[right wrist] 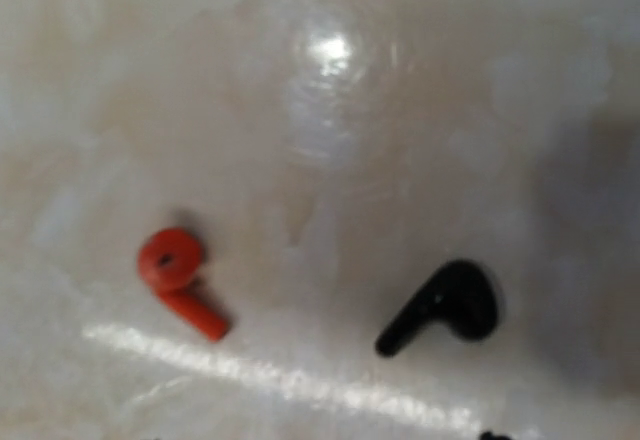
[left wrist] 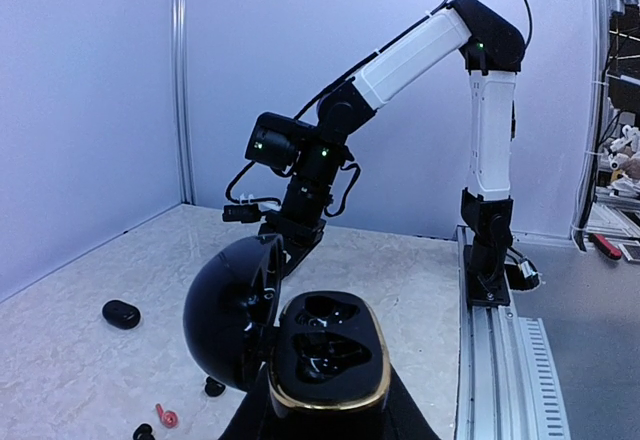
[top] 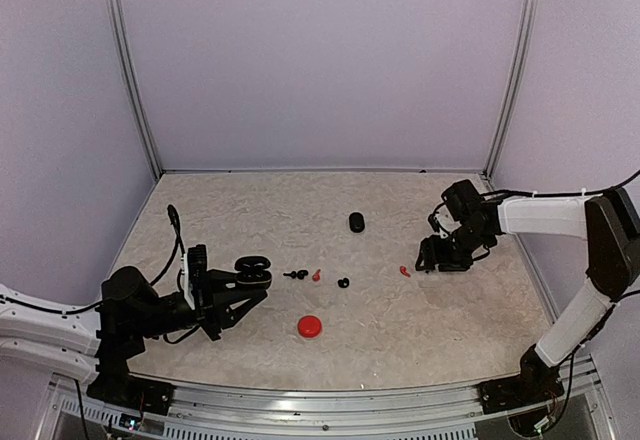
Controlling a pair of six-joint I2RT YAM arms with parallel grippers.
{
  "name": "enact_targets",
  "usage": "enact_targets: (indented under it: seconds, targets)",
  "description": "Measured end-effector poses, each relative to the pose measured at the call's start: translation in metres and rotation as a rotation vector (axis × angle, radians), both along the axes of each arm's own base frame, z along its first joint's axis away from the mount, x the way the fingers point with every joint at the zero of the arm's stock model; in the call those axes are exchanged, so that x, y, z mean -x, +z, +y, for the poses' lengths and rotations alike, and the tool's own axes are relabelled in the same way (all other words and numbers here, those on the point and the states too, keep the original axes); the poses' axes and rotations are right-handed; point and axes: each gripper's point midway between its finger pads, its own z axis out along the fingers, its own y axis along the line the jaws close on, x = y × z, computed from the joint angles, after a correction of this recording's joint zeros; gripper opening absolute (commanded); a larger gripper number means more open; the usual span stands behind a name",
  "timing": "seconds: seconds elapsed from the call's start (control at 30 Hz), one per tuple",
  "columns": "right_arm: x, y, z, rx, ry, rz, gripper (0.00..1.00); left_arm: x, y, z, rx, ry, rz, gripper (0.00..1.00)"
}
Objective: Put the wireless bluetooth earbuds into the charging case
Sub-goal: Pick up the right earbud from the center of the board.
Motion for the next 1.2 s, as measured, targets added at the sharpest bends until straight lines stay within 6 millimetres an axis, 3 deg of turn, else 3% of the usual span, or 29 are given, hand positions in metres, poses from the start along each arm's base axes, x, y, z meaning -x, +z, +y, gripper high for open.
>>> enact_targets:
  seconds: [0.2, 0.63, 0.9, 1.2]
  targets:
    - [0.0, -0.019, 0.0, 0.02, 0.007, 0.041, 0.64, 0.0, 0.002, 0.001, 0.004, 0.003, -0.002, 0.05]
    - [-0.018, -0.029, -0.002, 0.072, 0.01, 0.022, 0.61, 0.0, -0.001, 0.002, -0.006, 0.009, -0.019, 0.05]
    - [-0.025, -0.03, -0.014, 0.156, 0.011, -0.004, 0.51, 0.002, -0.011, 0.006, -0.02, 0.009, -0.013, 0.05]
    - [-0.045, -0.013, -0.009, 0.271, 0.111, -0.059, 0.47, 0.003, -0.005, 0.012, 0.007, 0.016, -0.027, 0.05]
